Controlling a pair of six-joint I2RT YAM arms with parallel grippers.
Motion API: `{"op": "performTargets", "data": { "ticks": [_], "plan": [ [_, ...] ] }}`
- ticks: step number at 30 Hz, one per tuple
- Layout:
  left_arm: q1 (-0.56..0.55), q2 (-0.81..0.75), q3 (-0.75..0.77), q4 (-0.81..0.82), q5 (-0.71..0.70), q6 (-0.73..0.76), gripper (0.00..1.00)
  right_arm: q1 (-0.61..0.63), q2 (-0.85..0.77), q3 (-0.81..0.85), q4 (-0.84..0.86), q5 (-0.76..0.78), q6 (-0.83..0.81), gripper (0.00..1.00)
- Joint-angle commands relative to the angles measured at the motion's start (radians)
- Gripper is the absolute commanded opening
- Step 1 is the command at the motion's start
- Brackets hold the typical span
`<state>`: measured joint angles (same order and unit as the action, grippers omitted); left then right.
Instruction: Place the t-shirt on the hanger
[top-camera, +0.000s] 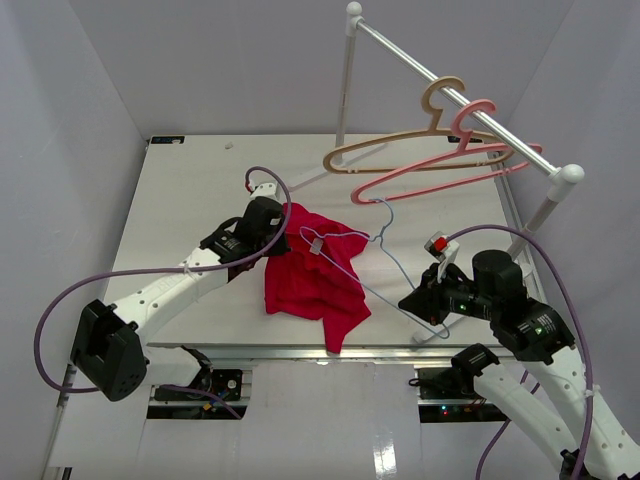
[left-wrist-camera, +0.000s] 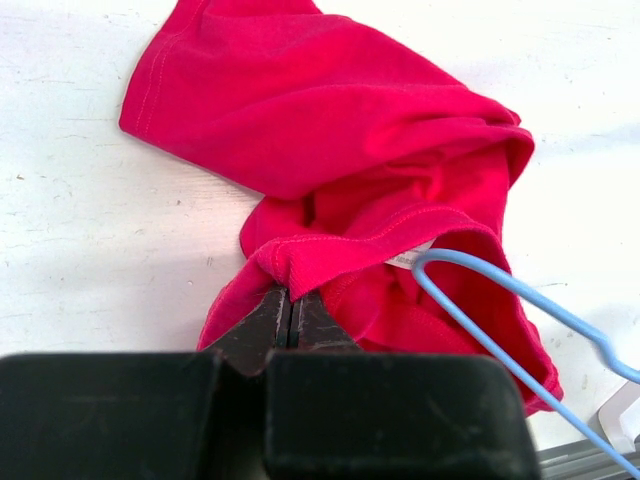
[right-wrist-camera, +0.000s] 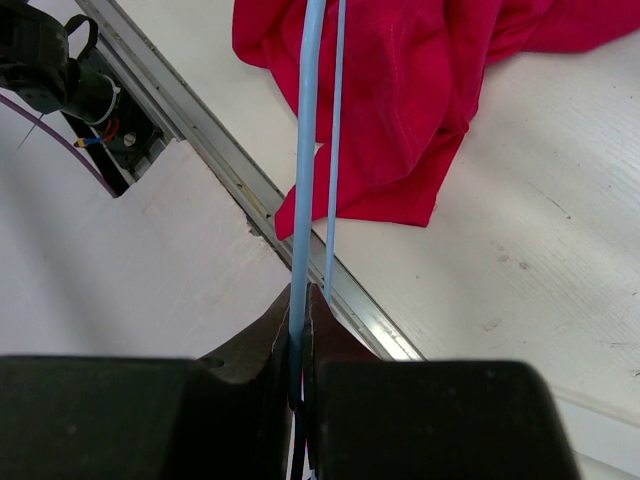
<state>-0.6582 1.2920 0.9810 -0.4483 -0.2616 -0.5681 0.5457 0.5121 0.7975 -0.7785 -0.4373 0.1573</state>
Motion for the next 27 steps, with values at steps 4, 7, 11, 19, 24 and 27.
{"op": "performTargets", "data": {
  "ticks": [4,7,11,19,24,27],
  "plan": [
    [0.003,-0.059,0.028,0.003,0.012,0.023,0.00,0.006,0.019,-0.027,0.097,-0.033,0.008,0.08],
    [0.003,-0.059,0.030,0.003,0.014,0.026,0.00,0.007,0.020,-0.036,0.112,-0.045,0.014,0.08],
    [0.003,-0.067,0.035,-0.002,0.026,0.029,0.00,0.005,0.035,-0.050,0.127,-0.050,0.019,0.08],
    [0.003,-0.086,0.054,-0.016,0.023,0.035,0.00,0.006,0.045,-0.067,0.153,-0.063,0.033,0.08],
    [0.003,-0.086,0.067,-0.018,0.051,0.043,0.00,0.015,0.068,-0.087,0.172,-0.068,0.048,0.08],
    [0.003,-0.079,0.088,-0.021,0.073,0.075,0.00,0.019,0.086,-0.077,0.197,-0.076,0.054,0.08]
  ]
}}
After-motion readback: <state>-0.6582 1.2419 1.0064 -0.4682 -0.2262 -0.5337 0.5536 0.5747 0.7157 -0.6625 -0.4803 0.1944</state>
